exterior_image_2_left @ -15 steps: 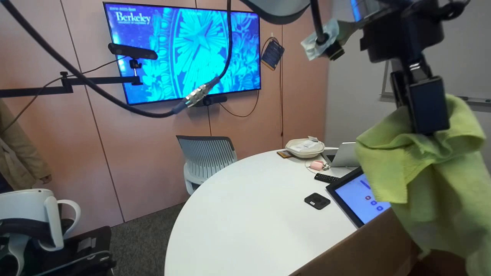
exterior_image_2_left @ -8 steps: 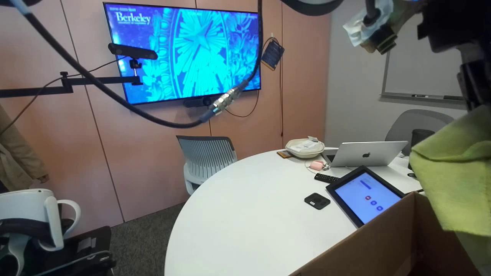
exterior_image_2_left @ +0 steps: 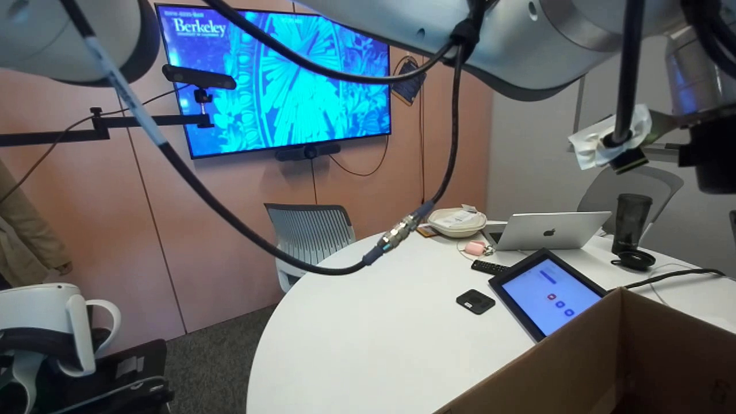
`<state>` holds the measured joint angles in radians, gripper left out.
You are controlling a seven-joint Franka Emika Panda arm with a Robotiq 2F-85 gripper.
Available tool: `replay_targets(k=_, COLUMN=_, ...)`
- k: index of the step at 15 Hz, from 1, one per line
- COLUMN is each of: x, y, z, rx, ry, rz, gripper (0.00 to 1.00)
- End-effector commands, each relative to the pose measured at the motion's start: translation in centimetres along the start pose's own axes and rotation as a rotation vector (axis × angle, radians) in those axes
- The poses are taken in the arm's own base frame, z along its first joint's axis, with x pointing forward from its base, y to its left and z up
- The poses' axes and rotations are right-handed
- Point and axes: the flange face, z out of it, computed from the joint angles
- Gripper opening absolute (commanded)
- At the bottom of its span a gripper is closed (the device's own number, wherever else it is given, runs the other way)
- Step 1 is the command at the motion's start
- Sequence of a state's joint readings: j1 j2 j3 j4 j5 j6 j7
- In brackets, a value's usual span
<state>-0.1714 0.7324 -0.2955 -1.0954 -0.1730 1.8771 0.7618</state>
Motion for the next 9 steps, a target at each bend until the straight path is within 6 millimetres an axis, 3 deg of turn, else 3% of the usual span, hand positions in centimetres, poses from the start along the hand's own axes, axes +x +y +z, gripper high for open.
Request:
replay_targets(k=1, x=1.3, y=0.1, z=-0.7, rx=-0.030, ry=0.006, rz=0.007, gripper=0.93)
replay_targets(k=2, x=1.2, y=0.2, z=-0.9, rx=-0.032, ry=0.002, rz=0.003, gripper=1.00)
replay_targets(k=5, x=0.8, y=0.4, z=-2.3, rx=-0.030, ry=-0.024, rz=-0.047, gripper=1.00)
replay_targets(k=9, x=-0.8, y=0.4, z=-6.0, rx=-0.029, ry=-0.045, rz=-0.162, gripper=1.00)
